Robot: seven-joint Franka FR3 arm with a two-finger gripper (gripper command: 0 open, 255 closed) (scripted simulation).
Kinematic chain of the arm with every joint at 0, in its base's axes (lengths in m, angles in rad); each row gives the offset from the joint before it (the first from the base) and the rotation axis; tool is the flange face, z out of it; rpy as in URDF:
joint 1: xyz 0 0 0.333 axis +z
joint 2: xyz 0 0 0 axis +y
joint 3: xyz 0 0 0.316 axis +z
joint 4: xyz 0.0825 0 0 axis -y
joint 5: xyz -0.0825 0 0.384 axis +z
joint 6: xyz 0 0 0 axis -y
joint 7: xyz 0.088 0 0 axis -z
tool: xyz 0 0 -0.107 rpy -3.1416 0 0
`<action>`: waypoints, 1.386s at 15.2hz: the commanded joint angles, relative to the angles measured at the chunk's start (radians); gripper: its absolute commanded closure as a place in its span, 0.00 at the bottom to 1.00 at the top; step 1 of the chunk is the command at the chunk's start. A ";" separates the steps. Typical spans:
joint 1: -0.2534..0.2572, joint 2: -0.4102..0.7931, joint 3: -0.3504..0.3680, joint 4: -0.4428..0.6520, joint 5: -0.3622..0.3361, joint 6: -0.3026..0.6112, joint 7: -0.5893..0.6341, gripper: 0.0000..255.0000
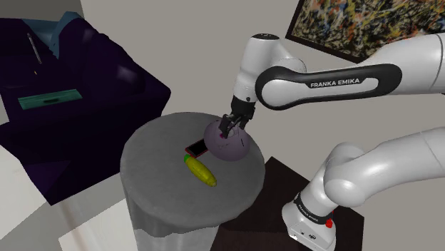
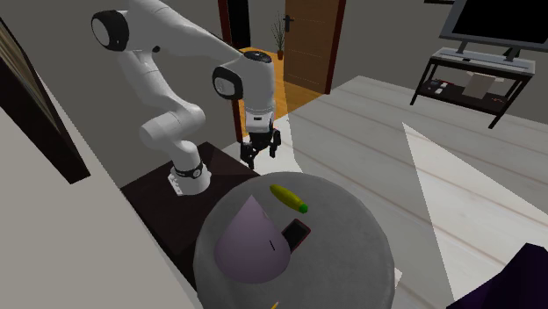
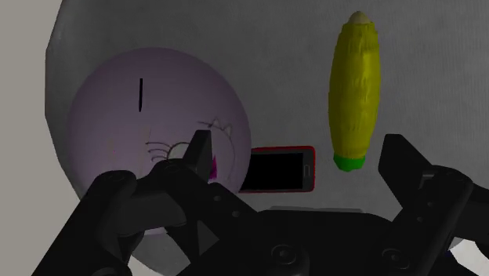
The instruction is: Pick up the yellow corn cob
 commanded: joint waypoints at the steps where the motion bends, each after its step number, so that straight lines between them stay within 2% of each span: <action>1: 0.001 0.063 0.025 -0.009 0.006 0.071 0.032 0.00; 8: -0.012 0.322 0.104 0.002 -0.022 0.305 0.151 0.00; 14: -0.024 0.582 0.147 0.069 -0.134 0.473 0.301 0.00; 21: -0.014 0.695 0.130 0.075 -0.218 0.570 0.369 0.00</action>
